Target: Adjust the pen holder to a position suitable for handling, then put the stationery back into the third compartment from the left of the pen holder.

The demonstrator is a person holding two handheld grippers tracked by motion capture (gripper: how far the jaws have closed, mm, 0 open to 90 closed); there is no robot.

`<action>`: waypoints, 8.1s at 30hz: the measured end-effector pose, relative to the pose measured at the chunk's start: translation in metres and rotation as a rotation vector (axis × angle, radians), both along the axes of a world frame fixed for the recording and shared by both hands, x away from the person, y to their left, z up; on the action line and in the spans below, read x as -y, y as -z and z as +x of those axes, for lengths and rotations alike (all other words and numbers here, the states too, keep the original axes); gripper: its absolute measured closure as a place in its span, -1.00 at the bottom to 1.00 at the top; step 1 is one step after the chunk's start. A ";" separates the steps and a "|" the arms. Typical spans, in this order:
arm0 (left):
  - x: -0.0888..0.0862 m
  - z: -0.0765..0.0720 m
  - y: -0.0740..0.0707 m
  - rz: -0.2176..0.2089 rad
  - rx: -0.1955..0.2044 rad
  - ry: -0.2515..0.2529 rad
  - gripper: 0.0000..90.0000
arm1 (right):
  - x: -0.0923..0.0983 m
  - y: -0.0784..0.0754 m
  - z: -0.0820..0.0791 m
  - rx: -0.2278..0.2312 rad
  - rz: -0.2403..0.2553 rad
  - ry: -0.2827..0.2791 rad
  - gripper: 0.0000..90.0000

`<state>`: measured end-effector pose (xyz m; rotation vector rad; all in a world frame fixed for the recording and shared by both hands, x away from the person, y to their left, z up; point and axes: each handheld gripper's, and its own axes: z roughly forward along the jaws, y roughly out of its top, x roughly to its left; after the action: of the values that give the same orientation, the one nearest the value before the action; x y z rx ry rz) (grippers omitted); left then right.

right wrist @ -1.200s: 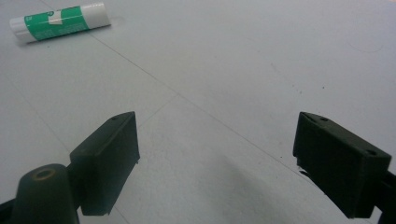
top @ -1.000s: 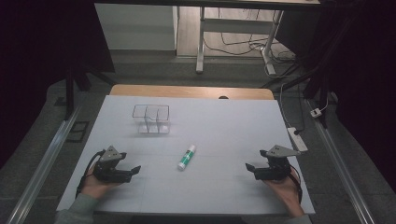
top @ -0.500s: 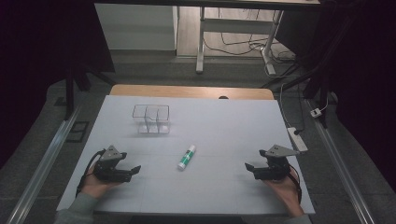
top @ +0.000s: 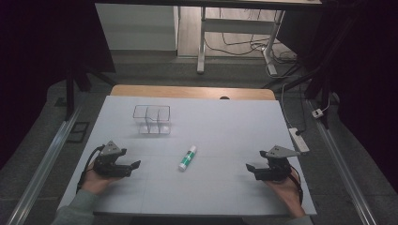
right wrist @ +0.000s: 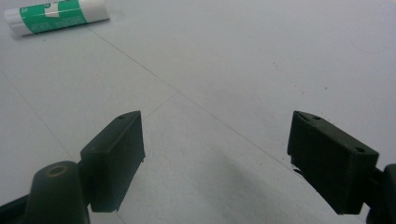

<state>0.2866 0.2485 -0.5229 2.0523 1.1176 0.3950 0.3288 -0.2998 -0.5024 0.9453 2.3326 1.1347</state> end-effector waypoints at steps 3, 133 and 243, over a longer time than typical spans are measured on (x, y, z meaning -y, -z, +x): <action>-0.001 0.003 -0.001 -0.004 -0.003 -0.005 -0.52 | -0.001 0.000 0.000 0.003 -0.002 -0.005 -0.60; 0.020 0.144 0.009 -0.068 -0.013 -0.096 0.98 | -0.010 0.006 0.005 -0.024 -0.031 -0.017 -0.58; 0.139 0.090 -0.061 0.003 -0.121 0.270 -0.46 | -0.009 0.006 0.002 -0.019 -0.048 -0.027 -0.58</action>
<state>0.3768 0.1090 -0.4615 2.2169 0.8917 0.1397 0.3306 -0.2903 -0.5082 0.9137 2.3835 1.0801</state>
